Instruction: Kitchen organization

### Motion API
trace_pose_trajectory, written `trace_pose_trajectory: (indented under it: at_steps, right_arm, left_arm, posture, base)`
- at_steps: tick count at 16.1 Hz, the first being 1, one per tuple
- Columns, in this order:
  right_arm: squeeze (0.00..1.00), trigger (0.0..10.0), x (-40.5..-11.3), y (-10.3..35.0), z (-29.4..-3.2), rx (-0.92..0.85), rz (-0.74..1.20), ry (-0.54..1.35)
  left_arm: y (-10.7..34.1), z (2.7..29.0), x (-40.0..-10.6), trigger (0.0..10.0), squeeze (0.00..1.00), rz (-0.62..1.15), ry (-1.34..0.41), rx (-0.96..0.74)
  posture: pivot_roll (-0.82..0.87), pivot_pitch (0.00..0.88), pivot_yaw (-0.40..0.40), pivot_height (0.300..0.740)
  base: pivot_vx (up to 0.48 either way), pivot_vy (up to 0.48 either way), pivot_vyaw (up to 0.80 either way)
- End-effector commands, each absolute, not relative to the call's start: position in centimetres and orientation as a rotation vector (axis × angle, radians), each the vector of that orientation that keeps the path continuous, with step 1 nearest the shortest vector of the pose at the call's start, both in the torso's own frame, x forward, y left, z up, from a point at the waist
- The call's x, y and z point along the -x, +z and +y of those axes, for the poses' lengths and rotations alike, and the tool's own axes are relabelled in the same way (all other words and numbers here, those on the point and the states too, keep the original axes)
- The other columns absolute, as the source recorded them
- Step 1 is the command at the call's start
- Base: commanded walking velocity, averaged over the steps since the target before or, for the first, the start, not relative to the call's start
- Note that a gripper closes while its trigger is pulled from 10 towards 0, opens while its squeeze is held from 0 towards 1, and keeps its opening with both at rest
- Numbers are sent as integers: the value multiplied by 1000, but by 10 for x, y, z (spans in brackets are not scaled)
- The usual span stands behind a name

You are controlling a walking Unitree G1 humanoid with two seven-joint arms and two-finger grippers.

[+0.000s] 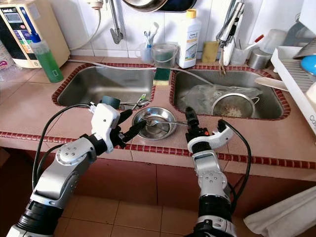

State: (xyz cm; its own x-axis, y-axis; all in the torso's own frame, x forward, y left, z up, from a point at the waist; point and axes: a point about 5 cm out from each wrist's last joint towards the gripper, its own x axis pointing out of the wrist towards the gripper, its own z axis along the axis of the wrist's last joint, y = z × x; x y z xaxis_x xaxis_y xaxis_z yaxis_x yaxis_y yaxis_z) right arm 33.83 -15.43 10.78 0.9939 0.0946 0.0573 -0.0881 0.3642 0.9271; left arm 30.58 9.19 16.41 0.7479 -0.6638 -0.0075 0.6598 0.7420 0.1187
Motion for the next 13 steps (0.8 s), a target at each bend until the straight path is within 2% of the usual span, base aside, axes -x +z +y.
trace_pose_trajectory:
  at_steps: [1, 3, 4, 5, 6, 13]
  right_arm:
    - [0, 10000, -342, 113, -147, -1190, 22, 148]
    - [0, 10000, -343, 113, -146, -1190, 33, 155]
    - [0, 4588, -343, 113, -144, -1191, 41, 165]
    - [0, 4588, -344, 113, -144, -1194, 44, 168]
    - [0, 0, -344, 115, -141, -1210, 48, 197]
    - [0, 0, -342, 115, -142, -1224, 38, 200]
  left_arm:
    - [167, 93, -305, 10000, 0, -43, -723, -123]
    - [167, 94, -305, 10000, 0, -42, -717, -120]
    - [167, 93, -305, 10000, 0, -42, -716, -119]
    - [167, 93, -305, 10000, 0, -42, -715, -120]
    - [167, 94, -305, 10000, 0, -42, -714, -119]
    - [167, 93, -305, 10000, 0, -42, -712, -116]
  posture:
    - [-159, 33, 41, 736]
    - [-160, 38, 41, 736]
    - [-160, 37, 40, 736]
    - [-160, 37, 40, 736]
    - [-161, 41, 39, 736]
    - [-163, 44, 41, 736]
  base:
    - [0, 0, 0]
    - [0, 0, 0]
    - [0, 0, 0]
    - [0, 0, 0]
    - [0, 0, 0]
    - [0, 0, 0]
